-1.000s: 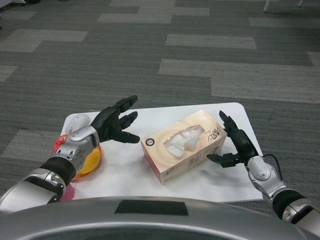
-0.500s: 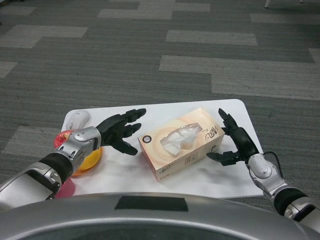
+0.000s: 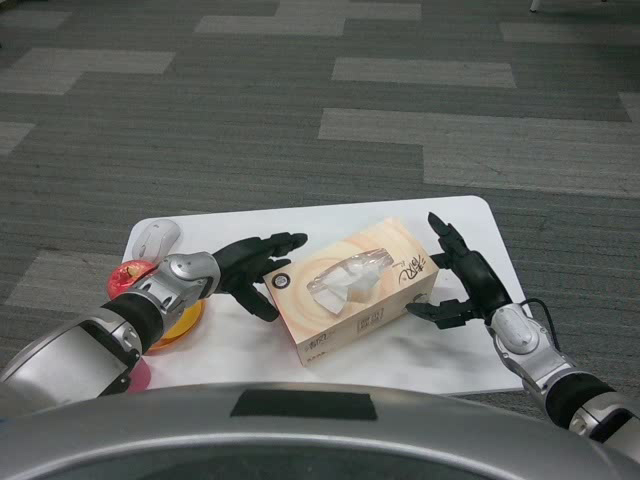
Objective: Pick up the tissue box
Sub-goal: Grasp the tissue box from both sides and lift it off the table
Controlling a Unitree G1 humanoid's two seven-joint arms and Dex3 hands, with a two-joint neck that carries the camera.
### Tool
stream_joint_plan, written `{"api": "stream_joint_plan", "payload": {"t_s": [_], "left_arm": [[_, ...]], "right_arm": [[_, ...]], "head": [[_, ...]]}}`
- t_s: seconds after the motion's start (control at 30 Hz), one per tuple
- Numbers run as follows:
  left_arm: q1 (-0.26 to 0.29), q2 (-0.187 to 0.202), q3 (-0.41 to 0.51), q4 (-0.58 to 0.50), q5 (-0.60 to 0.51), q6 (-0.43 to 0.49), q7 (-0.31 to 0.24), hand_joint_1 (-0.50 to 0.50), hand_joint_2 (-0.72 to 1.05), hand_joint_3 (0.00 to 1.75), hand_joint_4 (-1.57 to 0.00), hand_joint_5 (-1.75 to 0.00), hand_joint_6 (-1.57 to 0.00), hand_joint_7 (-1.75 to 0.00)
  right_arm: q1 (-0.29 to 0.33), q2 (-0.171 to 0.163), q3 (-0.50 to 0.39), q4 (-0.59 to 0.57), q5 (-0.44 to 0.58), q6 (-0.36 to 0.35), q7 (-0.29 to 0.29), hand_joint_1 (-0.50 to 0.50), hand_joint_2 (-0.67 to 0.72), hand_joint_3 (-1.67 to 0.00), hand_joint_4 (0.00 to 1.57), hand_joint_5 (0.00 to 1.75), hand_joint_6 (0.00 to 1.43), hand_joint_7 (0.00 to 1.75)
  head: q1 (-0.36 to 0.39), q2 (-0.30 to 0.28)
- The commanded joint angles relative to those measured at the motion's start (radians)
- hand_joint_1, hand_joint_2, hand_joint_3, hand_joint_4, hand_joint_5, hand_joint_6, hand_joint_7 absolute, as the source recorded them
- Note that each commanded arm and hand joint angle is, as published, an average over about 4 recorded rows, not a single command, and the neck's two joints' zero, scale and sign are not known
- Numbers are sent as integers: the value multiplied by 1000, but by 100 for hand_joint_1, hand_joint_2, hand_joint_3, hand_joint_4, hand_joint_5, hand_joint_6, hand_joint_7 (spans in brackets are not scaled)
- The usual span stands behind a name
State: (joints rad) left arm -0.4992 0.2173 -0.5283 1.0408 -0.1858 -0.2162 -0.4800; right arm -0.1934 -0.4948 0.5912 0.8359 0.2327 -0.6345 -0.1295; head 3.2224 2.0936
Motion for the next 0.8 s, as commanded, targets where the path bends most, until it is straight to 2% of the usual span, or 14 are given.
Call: {"api": "stream_joint_plan", "payload": {"t_s": [0.03, 0.17, 0.33, 0.4, 0.6, 0.8], "left_arm": [[-19, -14, 25, 32, 5, -18, 27, 50, 105, 17, 0, 0, 0, 0], [-21, -35, 48, 48, 4, -38, 40, 50, 105, 17, 0, 0, 0, 0], [-19, -41, 101, 58, 3, -53, 49, 50, 105, 17, 0, 0, 0, 0], [-14, -41, 144, 61, 0, -62, 55, 50, 105, 17, 0, 0, 0, 0], [10, -51, 317, 64, -2, -103, 87, 50, 105, 17, 0, 0, 0, 0], [20, -65, 463, 64, -5, -145, 131, 50, 105, 17, 0, 0, 0, 0]], "right_arm": [[12, -4, 4, -32, 10, -1, 4, 0, -41, -63, 40, 109, 0, 0], [25, -4, 6, -58, 13, -2, 5, 0, -41, -63, 46, 116, 0, 2], [33, -4, 4, -68, 14, -2, 23, 0, -41, -63, 57, 124, 0, 0], [36, -4, 4, -70, 14, -2, 29, 0, -41, -67, 59, 126, 0, 0], [40, -9, 4, -73, 14, -2, 56, 4, -41, -63, 69, 126, 0, 3], [42, -13, 4, -78, 14, -2, 74, 3, -41, -63, 74, 126, 0, 2]], "head": [[-3, -1], [-4, -3], [-6, -2], [-8, -3], [-1, -5], [-5, -10]]}}
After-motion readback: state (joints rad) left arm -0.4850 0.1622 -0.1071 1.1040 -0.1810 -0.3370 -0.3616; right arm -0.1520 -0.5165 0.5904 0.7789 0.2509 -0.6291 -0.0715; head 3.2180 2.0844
